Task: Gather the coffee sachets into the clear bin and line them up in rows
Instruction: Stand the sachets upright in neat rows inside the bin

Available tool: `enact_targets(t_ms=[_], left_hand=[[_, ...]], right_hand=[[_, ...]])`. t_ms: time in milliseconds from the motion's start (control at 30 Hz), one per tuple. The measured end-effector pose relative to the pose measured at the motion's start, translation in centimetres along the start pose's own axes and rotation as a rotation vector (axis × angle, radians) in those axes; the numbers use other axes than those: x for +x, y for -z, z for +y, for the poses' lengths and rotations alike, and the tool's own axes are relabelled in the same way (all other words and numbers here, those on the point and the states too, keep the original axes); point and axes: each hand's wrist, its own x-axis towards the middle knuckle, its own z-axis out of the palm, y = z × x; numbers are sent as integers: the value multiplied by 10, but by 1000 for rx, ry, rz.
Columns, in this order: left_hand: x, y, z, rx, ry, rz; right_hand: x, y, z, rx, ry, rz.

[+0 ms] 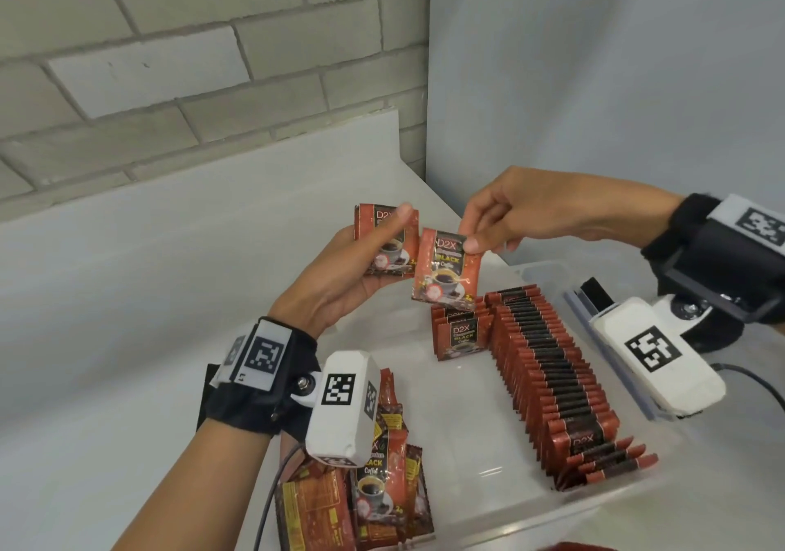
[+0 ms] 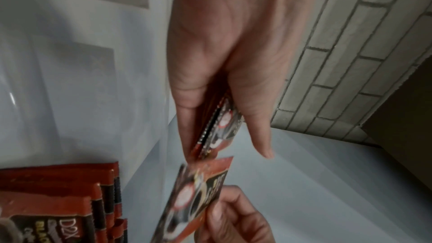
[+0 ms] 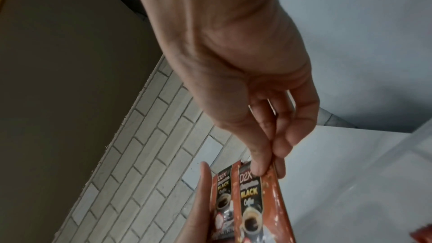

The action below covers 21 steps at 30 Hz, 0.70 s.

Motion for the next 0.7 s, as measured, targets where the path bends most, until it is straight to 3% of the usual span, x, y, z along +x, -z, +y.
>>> enact_targets(t_ms=[133, 433, 700], left_hand=[[1, 0, 1, -95, 9, 48], [2, -2, 2, -187, 69, 79], [0, -3, 4, -286, 83, 88]], right_hand=[[-9, -10, 6, -141, -1, -68], [-21, -48, 12, -542, 75, 33], [-16, -58, 15, -652, 81, -4]])
